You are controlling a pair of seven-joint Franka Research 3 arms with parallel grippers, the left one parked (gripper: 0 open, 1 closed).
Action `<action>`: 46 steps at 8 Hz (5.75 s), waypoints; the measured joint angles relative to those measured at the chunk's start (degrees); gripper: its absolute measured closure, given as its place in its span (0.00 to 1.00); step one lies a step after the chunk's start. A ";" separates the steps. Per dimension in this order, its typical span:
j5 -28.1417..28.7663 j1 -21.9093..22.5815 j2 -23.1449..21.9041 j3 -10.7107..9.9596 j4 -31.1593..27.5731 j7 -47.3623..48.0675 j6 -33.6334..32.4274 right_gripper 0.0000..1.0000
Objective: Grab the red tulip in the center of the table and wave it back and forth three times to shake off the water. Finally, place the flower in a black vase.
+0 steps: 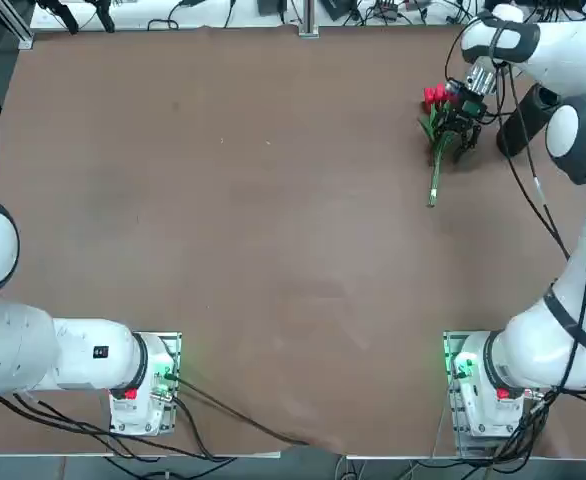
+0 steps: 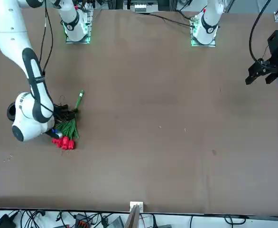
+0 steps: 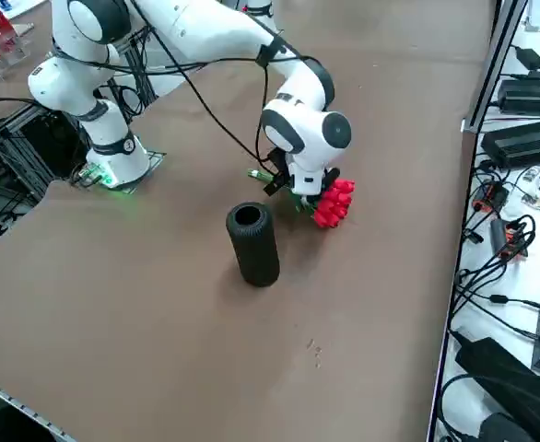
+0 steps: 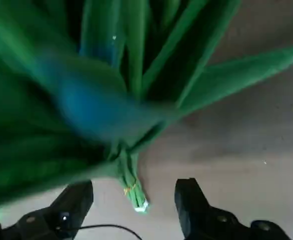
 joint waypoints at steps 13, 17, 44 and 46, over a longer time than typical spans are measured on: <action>-0.63 0.42 0.47 -0.18 3.87 4.10 3.26 0.85; -6.45 -0.77 -13.18 -1.31 7.15 13.35 2.55 0.89; -27.45 12.35 -33.96 -6.52 11.94 17.32 6.67 0.89; -28.35 21.65 -33.99 -3.01 11.95 34.23 3.80 0.89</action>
